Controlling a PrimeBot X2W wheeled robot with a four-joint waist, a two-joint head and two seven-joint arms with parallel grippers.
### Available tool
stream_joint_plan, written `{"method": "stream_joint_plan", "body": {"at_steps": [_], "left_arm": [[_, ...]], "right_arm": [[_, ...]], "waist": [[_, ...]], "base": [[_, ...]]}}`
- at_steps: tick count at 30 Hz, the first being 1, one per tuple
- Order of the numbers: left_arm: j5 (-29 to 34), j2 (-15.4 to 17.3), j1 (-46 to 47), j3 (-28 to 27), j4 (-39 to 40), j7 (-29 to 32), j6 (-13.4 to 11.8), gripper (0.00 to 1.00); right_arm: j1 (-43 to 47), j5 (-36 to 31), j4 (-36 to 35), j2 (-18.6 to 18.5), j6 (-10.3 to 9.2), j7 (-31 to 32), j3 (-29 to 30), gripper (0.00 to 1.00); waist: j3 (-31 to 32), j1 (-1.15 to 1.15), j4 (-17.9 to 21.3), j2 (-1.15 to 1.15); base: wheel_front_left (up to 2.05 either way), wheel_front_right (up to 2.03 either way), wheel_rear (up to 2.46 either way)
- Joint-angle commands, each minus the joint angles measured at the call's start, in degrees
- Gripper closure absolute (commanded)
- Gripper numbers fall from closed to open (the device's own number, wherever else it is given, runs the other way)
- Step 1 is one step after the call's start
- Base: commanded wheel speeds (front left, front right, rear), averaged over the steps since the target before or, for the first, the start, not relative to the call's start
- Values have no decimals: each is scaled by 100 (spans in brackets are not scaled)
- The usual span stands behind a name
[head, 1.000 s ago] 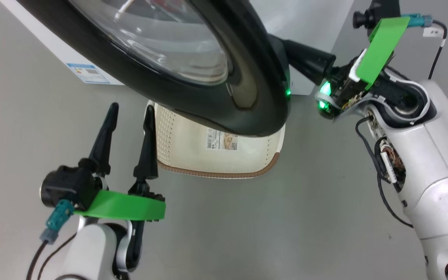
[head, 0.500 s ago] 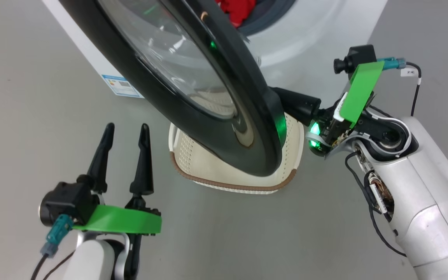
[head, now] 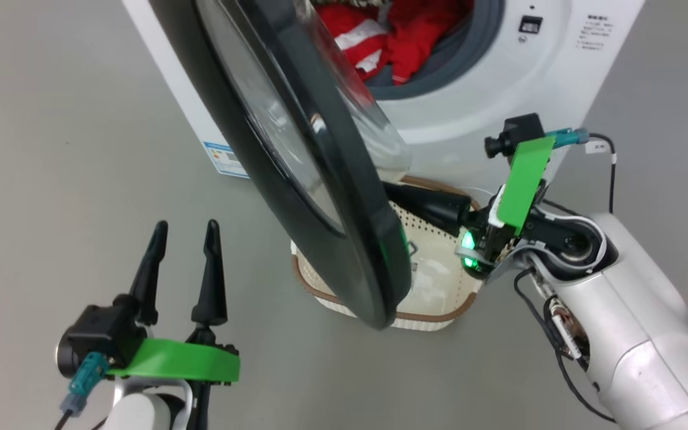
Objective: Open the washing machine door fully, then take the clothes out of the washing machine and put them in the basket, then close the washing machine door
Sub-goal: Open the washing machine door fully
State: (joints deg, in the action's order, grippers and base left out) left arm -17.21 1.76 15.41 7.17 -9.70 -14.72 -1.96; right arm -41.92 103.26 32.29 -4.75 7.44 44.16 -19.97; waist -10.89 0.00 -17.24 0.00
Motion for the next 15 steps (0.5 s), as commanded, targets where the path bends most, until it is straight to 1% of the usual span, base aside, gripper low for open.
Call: {"method": "stream_joint_plan", "body": {"at_steps": [1, 7, 15], "left_arm": [[37, 111, -38, -204, 80, -28, 0, 0], [50, 111, -129, -205, -13, -28, 58, 0], [40, 111, -219, -164, -129, -28, 113, 0]], "right_arm": [[106, 73, -161, 185, 5, 22, -189, 100], [182, 158, -120, 186, 5, -64, -435, 100], [233, 291, -6, 187, 5, -189, -760, 100]], "waist": [[170, 0, -181, 0], [308, 0, -369, 0], [453, 0, -722, 0]], "base": [[0, 0, 0], [0, 0, 0], [0, 0, 0]]}}
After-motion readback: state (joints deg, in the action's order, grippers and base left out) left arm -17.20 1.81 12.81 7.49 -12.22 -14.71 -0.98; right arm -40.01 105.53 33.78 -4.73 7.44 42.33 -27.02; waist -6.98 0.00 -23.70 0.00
